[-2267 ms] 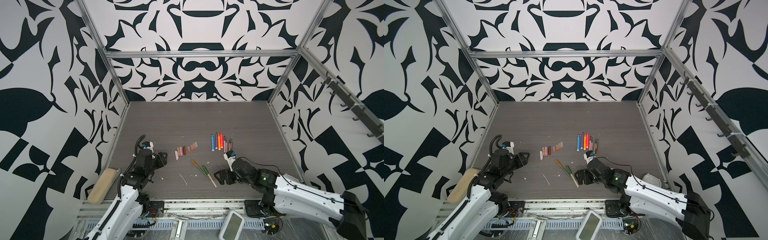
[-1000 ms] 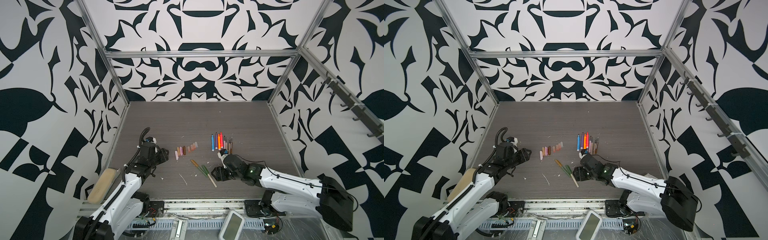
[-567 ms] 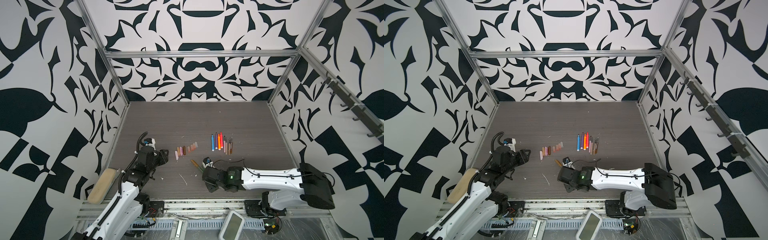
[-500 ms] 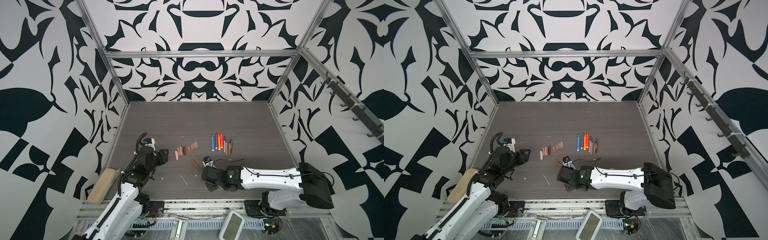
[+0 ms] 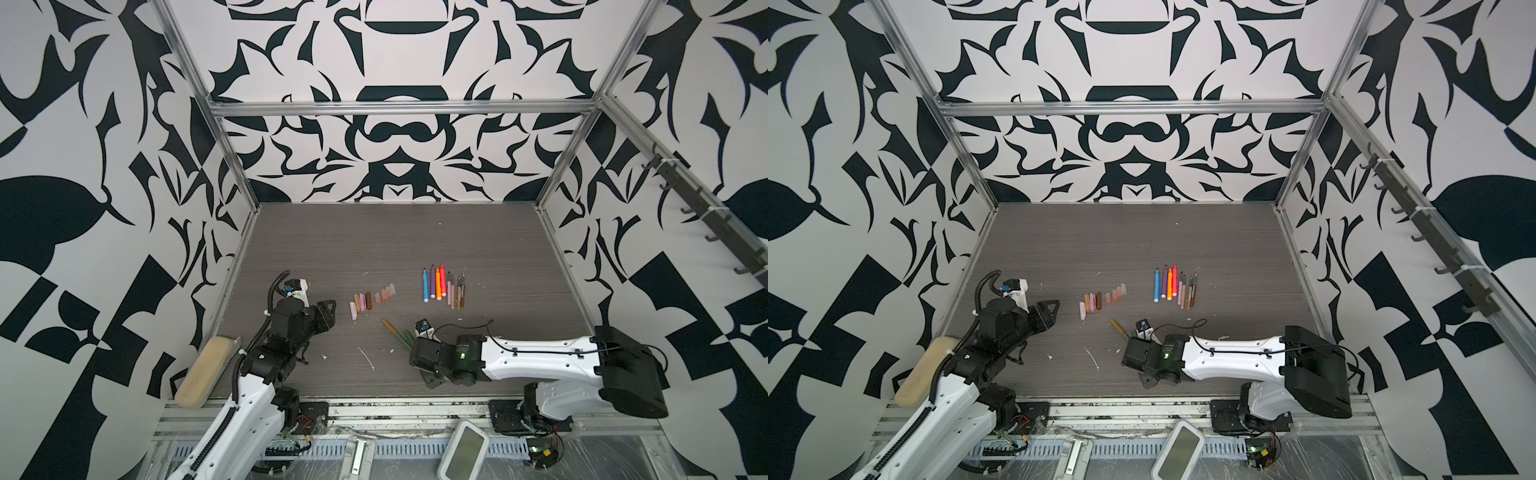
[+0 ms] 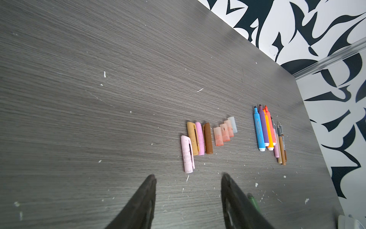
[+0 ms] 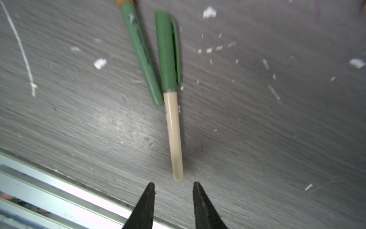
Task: Open the pen caps
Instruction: 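Grasp the cream pen body with the right gripper and lift it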
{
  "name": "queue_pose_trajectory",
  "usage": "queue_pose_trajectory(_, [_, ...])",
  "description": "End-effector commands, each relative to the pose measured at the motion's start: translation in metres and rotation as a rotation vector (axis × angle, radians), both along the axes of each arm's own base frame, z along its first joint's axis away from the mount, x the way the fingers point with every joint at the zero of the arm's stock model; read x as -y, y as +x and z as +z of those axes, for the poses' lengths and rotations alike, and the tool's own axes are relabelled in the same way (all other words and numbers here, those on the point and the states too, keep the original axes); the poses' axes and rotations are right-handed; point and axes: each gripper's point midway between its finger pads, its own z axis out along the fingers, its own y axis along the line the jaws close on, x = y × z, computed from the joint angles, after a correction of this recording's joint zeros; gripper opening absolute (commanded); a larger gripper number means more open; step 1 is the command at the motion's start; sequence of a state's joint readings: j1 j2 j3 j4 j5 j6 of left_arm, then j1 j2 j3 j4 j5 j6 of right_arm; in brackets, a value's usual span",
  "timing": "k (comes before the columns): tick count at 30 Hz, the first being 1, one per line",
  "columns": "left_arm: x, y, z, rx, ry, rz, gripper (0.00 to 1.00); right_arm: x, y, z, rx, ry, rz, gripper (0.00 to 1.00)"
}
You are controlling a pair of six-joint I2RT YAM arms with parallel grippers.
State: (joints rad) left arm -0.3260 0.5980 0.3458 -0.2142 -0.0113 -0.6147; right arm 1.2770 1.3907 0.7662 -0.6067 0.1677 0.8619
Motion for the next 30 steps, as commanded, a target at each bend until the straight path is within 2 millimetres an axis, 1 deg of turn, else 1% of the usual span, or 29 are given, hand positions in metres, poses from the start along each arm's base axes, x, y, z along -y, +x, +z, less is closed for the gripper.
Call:
queue_pose_trajectory(1, [-0.003, -0.004, -0.005, -0.009, -0.001, 0.013, 0.56, -0.006, -0.001, 0.001, -0.027, 0.042, -0.003, 0.35])
queue_pose_trajectory(7, [-0.002, -0.003, -0.007, -0.015, 0.000, 0.012, 0.56, -0.005, 0.008, -0.004, -0.037, 0.039, -0.014, 0.35])
queue_pose_trajectory(10, [-0.001, -0.001, -0.008, -0.026, 0.003, 0.006, 0.56, -0.001, 0.009, -0.012, -0.055, 0.026, -0.026, 0.35])
queue_pose_trajectory(14, [-0.001, 0.000, -0.009, -0.030, 0.007, 0.008, 0.56, 0.004, 0.014, -0.018, -0.060, 0.002, -0.033, 0.35])
queue_pose_trajectory(23, [-0.001, 0.002, -0.009, -0.036, 0.011, 0.015, 0.57, 0.008, 0.026, -0.030, -0.081, -0.041, -0.034, 0.31])
queue_pose_trajectory(28, [-0.002, 0.004, -0.010, -0.044, 0.017, 0.023, 0.57, 0.006, 0.026, -0.038, -0.104, -0.078, -0.020, 0.25])
queue_pose_trajectory(30, [-0.006, 0.005, -0.011, -0.051, 0.022, 0.046, 0.57, 0.003, 0.026, -0.040, -0.109, -0.082, -0.006, 0.19])
